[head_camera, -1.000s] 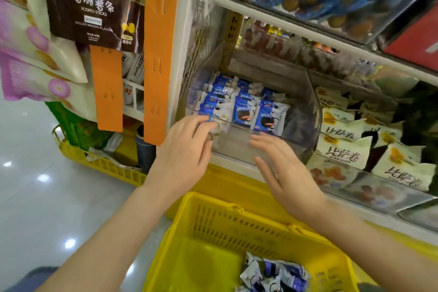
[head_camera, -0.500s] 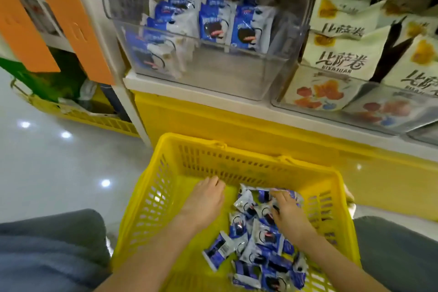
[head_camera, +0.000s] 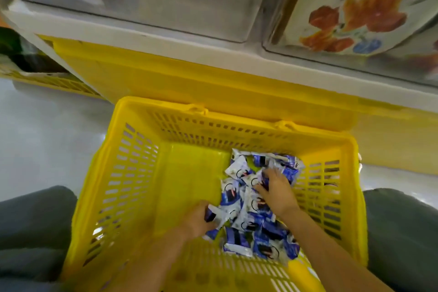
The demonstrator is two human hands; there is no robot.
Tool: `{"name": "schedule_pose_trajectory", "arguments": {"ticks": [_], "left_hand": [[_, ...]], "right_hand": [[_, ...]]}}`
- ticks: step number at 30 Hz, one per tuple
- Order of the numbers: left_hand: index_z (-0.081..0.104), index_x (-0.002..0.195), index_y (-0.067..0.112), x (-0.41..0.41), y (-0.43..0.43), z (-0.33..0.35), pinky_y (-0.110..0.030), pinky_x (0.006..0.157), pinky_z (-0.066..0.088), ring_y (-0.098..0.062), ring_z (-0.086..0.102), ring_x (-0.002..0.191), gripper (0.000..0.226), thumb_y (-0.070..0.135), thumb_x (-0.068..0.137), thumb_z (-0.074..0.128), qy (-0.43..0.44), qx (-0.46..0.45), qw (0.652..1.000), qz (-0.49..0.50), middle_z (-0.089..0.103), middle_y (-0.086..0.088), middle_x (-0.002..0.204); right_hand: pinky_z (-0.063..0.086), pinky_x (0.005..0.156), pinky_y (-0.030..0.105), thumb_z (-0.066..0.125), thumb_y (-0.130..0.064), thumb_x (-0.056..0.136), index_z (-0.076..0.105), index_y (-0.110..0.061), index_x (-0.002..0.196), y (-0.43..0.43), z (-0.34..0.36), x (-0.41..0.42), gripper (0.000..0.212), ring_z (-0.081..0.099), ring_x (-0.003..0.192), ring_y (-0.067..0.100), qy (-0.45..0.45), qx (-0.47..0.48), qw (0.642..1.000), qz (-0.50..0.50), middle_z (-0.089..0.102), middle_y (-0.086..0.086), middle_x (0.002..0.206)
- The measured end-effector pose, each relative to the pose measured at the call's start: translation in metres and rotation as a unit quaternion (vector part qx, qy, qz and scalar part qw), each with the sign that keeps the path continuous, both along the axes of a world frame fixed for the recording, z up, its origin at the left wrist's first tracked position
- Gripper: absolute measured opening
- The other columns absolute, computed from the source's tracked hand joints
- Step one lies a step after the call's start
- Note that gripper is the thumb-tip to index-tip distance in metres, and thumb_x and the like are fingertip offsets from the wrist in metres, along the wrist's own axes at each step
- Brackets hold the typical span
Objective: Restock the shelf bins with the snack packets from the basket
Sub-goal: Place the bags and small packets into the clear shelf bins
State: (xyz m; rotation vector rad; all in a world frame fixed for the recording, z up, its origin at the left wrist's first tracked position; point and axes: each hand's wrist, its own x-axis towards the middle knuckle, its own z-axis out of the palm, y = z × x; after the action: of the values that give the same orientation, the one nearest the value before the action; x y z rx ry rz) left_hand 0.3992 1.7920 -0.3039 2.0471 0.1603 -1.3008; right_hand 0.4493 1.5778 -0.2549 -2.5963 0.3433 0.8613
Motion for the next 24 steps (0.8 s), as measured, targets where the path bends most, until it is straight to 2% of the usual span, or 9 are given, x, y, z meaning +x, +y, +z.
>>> {"name": "schedule_pose_trajectory", "arguments": {"ticks": [4,7,10,12,16,18,20,22,24], "left_hand": [[0.044,0.128,0.007,-0.009,-0.005,-0.004,-0.028,0.091,0.042,-0.023,0.052,0.116,0.049,0.021,0.086,0.065,0.018,0.004,1.0,0.014,0.054,-0.012,0.129],[0.041,0.13,0.003,-0.002,-0.001,0.002,-0.028,0.091,0.042,-0.025,0.051,0.119,0.048,0.017,0.089,0.061,0.015,-0.025,0.997,0.072,0.052,-0.014,0.132],[0.045,0.127,0.002,0.014,0.005,0.02,-0.021,0.082,0.043,-0.023,0.054,0.113,0.039,0.011,0.091,0.057,-0.014,-0.053,0.983,0.177,0.054,-0.013,0.128],[0.049,0.123,0.007,0.026,0.005,0.038,-0.024,0.072,0.049,-0.023,0.059,0.101,0.03,0.012,0.093,0.053,0.001,-0.081,0.963,0.258,0.058,-0.013,0.122],[0.048,0.125,0.01,0.042,-0.003,0.073,-0.033,0.067,0.054,-0.027,0.063,0.097,0.03,0.017,0.096,0.049,0.032,-0.119,0.927,0.355,0.061,-0.013,0.121],[0.047,0.127,0.011,0.045,-0.008,0.09,-0.036,0.067,0.054,-0.027,0.064,0.093,0.031,0.018,0.097,0.047,0.037,-0.16,0.905,0.391,0.063,-0.014,0.118],[0.049,0.124,0.014,0.046,-0.011,0.109,-0.037,0.062,0.056,-0.025,0.067,0.087,0.029,0.025,0.098,0.044,0.041,-0.218,0.877,0.426,0.067,-0.012,0.109],[0.056,0.116,0.018,0.046,-0.011,0.127,-0.034,0.057,0.055,-0.022,0.07,0.079,0.033,0.039,0.098,0.037,0.043,-0.284,0.846,0.449,0.071,-0.006,0.098],[0.062,0.106,0.022,0.046,-0.009,0.143,-0.033,0.056,0.055,-0.02,0.071,0.075,0.045,0.052,0.093,0.031,0.029,-0.338,0.82,0.462,0.074,-0.002,0.088]], "right_hand": [[0.042,0.098,0.035,0.055,-0.036,0.093,0.048,-0.015,0.125,-0.004,-0.001,0.002,0.039,0.047,0.116,0.024,0.007,-0.011,1.0,0.006,0.05,0.007,0.129],[0.05,0.088,0.037,0.055,-0.033,0.093,0.043,-0.013,0.127,-0.001,0.008,-0.001,0.042,0.057,0.107,0.025,0.019,0.04,0.998,-0.049,0.056,0.007,0.126],[0.047,0.076,0.031,0.054,-0.037,0.093,0.043,-0.012,0.127,0.004,0.022,-0.004,0.044,0.058,0.097,0.022,-0.035,0.065,0.995,-0.071,0.057,0.006,0.122],[0.043,0.077,0.027,0.053,-0.039,0.092,0.046,-0.01,0.127,0.012,0.035,-0.001,0.046,0.057,0.101,0.02,-0.073,0.123,0.981,-0.133,0.058,0.006,0.116],[0.042,0.085,0.024,0.048,-0.045,0.092,0.053,-0.005,0.117,0.041,0.066,0.007,0.048,0.056,0.099,0.011,-0.033,0.295,0.921,-0.252,0.06,-0.001,0.105],[0.04,0.074,0.019,0.047,-0.046,0.092,0.057,-0.01,0.106,0.054,0.082,0.005,0.04,0.053,0.083,0.004,-0.021,0.343,0.902,-0.262,0.057,-0.002,0.092],[0.044,0.067,0.019,0.05,-0.04,0.093,0.057,-0.004,0.101,0.061,0.094,0.001,0.038,0.053,0.072,0.01,-0.031,0.368,0.893,-0.258,0.057,0.013,0.087],[0.052,0.076,0.033,0.055,-0.034,0.092,0.052,0.003,0.106,0.065,0.105,-0.002,0.04,0.058,0.079,0.021,-0.047,0.394,0.874,-0.281,0.059,0.024,0.094],[0.056,0.073,0.028,0.058,-0.03,0.091,0.051,0.0,0.105,0.065,0.119,-0.003,0.033,0.063,0.077,0.013,-0.071,0.418,0.854,-0.301,0.06,0.012,0.089]]}}
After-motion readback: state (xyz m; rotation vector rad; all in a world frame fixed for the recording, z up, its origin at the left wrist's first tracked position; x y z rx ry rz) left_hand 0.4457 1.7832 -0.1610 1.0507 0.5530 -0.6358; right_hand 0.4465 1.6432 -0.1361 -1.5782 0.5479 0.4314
